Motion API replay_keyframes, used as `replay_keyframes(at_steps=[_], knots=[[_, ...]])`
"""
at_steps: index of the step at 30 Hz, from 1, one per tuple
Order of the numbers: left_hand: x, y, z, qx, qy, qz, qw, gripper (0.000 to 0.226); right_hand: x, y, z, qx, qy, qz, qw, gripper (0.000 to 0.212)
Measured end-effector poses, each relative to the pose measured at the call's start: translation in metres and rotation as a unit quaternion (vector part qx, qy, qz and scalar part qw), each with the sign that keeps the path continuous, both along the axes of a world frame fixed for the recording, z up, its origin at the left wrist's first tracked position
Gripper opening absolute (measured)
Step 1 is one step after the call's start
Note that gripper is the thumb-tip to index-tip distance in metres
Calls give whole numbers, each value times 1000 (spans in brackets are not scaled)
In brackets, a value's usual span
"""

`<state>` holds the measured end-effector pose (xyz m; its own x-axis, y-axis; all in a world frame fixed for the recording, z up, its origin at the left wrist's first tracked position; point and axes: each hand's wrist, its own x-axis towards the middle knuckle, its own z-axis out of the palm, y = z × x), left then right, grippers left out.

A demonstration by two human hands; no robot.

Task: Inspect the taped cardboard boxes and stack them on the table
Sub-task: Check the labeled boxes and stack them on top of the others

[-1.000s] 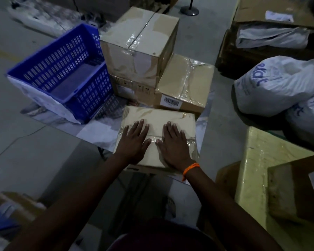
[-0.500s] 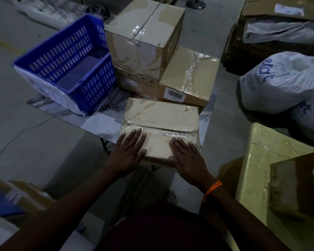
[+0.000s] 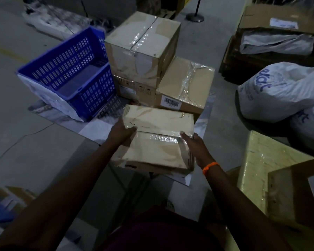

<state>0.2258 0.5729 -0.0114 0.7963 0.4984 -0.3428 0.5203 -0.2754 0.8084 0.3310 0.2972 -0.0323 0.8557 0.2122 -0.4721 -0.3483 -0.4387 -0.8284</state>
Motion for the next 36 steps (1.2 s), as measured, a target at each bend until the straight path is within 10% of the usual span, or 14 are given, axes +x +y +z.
replay_keyframes(at_steps=[4, 9, 16, 24, 30, 36], knots=[[1, 2, -2, -97, -9, 125, 987, 79, 0, 4, 11, -5, -12, 8, 1000, 121], [-12, -7, 9, -181, -168, 250, 936, 36, -1, -14, 20, 155, -129, -51, 978, 47], [-32, -27, 11, -231, -151, 282, 919, 107, -6, -26, 25, 248, -23, -134, 959, 112], [-60, -33, -8, -182, -68, 184, 964, 83, -30, -47, 8, 147, -75, -76, 983, 50], [-53, -41, 19, 134, -128, 144, 972, 56, -29, -36, 25, -105, -349, -20, 931, 50], [-17, -66, 33, 360, -121, -205, 902, 60, -32, 19, 36, -163, -470, 278, 822, 66]])
